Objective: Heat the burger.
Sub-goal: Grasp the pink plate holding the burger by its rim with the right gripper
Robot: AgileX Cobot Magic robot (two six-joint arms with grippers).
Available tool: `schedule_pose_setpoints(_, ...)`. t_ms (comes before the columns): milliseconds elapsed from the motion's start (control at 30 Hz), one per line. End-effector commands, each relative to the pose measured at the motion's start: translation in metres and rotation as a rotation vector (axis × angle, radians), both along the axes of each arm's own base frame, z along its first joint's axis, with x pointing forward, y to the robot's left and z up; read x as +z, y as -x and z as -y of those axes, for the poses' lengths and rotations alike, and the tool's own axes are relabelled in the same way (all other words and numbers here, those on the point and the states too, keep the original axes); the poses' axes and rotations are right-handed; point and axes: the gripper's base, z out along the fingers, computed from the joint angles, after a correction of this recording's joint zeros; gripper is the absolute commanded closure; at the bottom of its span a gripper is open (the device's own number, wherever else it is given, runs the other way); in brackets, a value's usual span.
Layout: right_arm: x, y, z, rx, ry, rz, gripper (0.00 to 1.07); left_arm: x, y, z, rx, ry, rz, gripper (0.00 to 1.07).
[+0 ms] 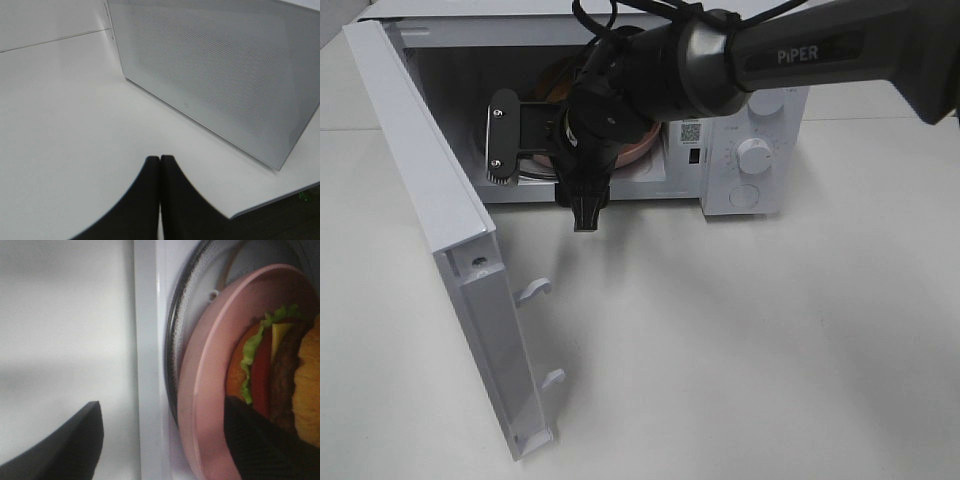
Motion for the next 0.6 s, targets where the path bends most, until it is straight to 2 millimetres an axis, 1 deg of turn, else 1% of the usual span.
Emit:
schedule_pose_setpoints(33, 0.003, -0.009, 0.005, -0.021, -0.039, 0.021, 0.40, 0.000, 0.002, 0.000, 0.000, 0.016, 0.026, 1.06)
schedule_pose_setpoints(67, 0.003, -0.009, 0.005, -0.021, -0.039, 0.021, 0.40, 0.000, 0.002, 0.000, 0.000, 0.016, 0.026, 1.06)
schedule_pose_setpoints(133, 0.003, -0.015, 0.011, -0.045, -0.056, 0.022, 0.40, 0.000, 0.002, 0.000, 0.000, 0.016, 0.026, 1.06)
schedule_pose_setpoints(333, -0.003, -0.017, 0.010, -0.034, -0.065, 0.024, 0.41, 0.000, 0.002, 0.000, 0.000, 0.016, 0.026, 1.06)
schedule_pose_setpoints(367, -0.007, -0.017, 0.008, -0.025, -0.071, 0.024, 0.41, 0.000, 0.002, 0.000, 0.000, 0.016, 0.026, 1.06)
schedule_pose_setpoints(433, -0.008, -0.017, 0.008, -0.023, -0.071, 0.024, 0.42, 0.000, 0.002, 0.000, 0.000, 0.016, 0.026, 1.06)
schedule_pose_setpoints(467, -0.012, -0.018, 0.009, -0.025, -0.067, 0.018, 0.42, 0.000, 0.002, 0.000, 0.000, 0.016, 0.026, 1.06)
schedule_pose_setpoints(600, -0.016, -0.019, 0.010, -0.032, -0.065, 0.010, 0.43, 0.000, 0.002, 0.000, 0.000, 0.016, 0.026, 1.06)
